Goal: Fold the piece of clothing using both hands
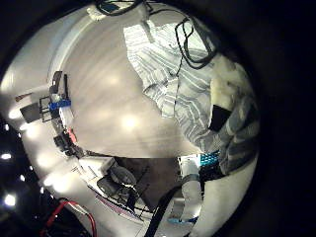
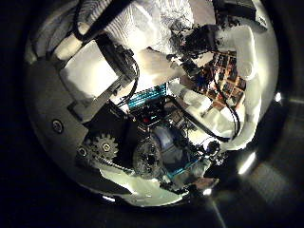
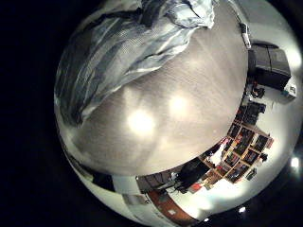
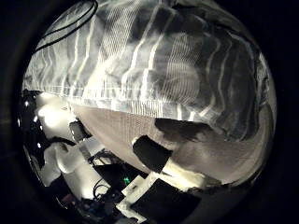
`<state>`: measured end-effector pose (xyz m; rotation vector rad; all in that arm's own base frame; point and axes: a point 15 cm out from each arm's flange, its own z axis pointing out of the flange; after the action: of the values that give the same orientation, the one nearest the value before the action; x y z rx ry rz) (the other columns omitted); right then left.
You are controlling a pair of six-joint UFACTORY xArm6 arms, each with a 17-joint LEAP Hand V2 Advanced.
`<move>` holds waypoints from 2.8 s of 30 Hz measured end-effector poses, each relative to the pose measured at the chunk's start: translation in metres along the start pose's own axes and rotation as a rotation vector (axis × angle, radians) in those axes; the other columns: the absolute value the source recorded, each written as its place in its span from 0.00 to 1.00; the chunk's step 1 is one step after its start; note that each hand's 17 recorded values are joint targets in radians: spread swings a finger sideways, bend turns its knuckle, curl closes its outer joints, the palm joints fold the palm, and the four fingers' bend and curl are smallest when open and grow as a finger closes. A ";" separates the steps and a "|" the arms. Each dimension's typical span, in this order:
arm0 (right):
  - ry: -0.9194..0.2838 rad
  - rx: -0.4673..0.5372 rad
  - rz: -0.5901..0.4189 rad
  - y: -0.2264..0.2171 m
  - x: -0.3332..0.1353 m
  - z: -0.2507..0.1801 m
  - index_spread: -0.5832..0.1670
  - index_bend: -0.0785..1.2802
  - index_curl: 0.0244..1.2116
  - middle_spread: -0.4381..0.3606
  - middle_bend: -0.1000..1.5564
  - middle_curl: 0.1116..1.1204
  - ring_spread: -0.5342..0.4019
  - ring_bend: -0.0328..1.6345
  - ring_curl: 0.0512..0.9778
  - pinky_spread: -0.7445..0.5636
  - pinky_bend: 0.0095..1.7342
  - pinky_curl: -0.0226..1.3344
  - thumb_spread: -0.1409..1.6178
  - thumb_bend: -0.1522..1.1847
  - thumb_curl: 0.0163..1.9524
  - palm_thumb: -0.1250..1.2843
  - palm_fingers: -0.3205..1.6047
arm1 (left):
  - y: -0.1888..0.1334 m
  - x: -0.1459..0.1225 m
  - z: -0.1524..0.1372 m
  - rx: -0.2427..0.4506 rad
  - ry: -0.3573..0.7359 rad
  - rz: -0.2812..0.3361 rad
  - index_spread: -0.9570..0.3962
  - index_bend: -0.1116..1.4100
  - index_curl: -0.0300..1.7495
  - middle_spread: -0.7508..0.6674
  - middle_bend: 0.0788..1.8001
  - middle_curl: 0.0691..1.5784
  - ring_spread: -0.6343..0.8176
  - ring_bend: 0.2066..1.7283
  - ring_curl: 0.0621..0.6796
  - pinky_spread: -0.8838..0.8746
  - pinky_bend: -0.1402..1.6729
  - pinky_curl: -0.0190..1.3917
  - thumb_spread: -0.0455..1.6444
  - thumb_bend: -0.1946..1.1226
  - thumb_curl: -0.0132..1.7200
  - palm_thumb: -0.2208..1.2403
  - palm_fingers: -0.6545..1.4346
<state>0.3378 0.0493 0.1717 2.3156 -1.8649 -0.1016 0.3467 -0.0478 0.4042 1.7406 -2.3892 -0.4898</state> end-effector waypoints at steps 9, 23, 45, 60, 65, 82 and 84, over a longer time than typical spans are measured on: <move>0.002 0.052 0.016 -0.012 0.000 -0.006 0.24 0.54 0.54 0.28 0.63 0.53 0.31 0.69 0.48 0.33 0.62 0.39 0.67 0.21 0.24 0.67 0.88 | 0.002 0.000 -0.003 0.000 0.002 0.000 0.24 0.20 0.87 0.04 0.40 0.76 0.12 0.77 0.74 0.14 0.69 0.60 0.66 0.14 0.38 0.75 0.81; 0.020 0.185 0.060 0.025 0.030 -0.086 0.38 0.85 0.71 0.38 0.85 0.66 0.34 0.84 0.64 0.41 0.75 0.54 0.67 0.19 0.32 0.79 0.76 | 0.012 0.005 -0.011 0.003 0.025 0.044 0.26 0.20 0.88 0.03 0.39 0.76 0.12 0.77 0.74 0.13 0.68 0.60 0.66 0.14 0.38 0.75 0.81; 0.106 0.216 0.093 -0.010 0.077 -0.187 0.45 0.90 0.70 0.41 0.88 0.63 0.36 0.86 0.68 0.42 0.72 0.64 0.67 0.11 0.39 0.80 0.75 | -0.017 -0.014 0.003 -0.125 0.016 0.076 0.30 0.19 0.88 0.02 0.39 0.77 0.12 0.77 0.76 0.13 0.66 0.61 0.66 0.14 0.37 0.75 0.80; 0.171 0.036 0.050 -0.163 0.092 -0.129 0.43 0.82 0.68 0.40 0.84 0.61 0.35 0.83 0.66 0.37 0.67 0.63 0.71 0.08 0.34 0.67 0.72 | -0.177 -0.052 0.044 0.087 -0.119 -0.006 0.32 0.19 0.87 0.02 0.40 0.76 0.12 0.77 0.76 0.13 0.64 0.64 0.64 0.13 0.34 0.71 0.77; 0.165 0.016 0.064 -0.190 0.102 -0.105 0.35 0.59 0.64 0.34 0.75 0.56 0.32 0.82 0.65 0.28 0.63 0.61 0.74 0.09 0.29 0.60 0.52 | -0.213 -0.066 0.056 0.166 -0.121 -0.072 0.33 0.19 0.83 0.04 0.38 0.72 0.11 0.66 0.72 0.13 0.57 0.63 0.65 0.12 0.32 0.68 0.62; -0.011 0.228 0.359 -0.163 0.219 -0.160 0.27 0.25 0.36 0.39 0.44 0.33 0.49 0.60 0.40 0.74 0.47 0.44 0.81 0.09 0.16 0.32 0.23 | -0.211 -0.083 0.019 0.357 -0.070 -0.206 0.64 0.17 0.50 0.62 0.05 0.42 0.53 0.43 0.46 0.57 0.31 0.51 0.70 0.13 0.26 0.55 0.30; -0.024 0.193 0.383 -0.154 0.229 -0.148 0.29 0.24 0.35 0.39 0.42 0.32 0.51 0.60 0.39 0.76 0.47 0.43 0.79 0.09 0.16 0.31 0.24 | -0.203 -0.070 0.028 0.336 -0.046 -0.181 0.66 0.18 0.47 0.65 0.05 0.40 0.55 0.42 0.44 0.60 0.30 0.49 0.71 0.13 0.25 0.55 0.31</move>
<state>0.5592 -0.1293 0.3022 2.0244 -2.3843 0.1041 0.5426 -0.0327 0.3133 2.1176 -2.4718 -0.1532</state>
